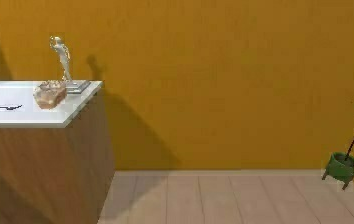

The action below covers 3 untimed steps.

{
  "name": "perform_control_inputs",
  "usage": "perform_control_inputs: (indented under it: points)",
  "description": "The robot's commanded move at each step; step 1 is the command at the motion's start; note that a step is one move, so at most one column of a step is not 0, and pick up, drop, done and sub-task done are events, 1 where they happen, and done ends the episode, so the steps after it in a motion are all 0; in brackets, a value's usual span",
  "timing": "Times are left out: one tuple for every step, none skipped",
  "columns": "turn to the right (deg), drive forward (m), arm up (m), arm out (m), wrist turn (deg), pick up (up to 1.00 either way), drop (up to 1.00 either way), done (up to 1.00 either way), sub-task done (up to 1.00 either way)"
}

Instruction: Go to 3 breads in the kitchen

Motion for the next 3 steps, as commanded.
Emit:
perform_control_inputs:
  points:
    - [-45.0, 0.00, 0.00, 0.00, 0.0, 0.00, 0.00, 0.00, 0.00]
    - [-15.0, 0.00, 0.00, 0.00, 0.0, 0.00, 0.00, 0.00, 0.00]
    - [0.0, 0.35, 0.00, 0.00, 0.0, 0.00, 0.00, 0.00, 0.00]
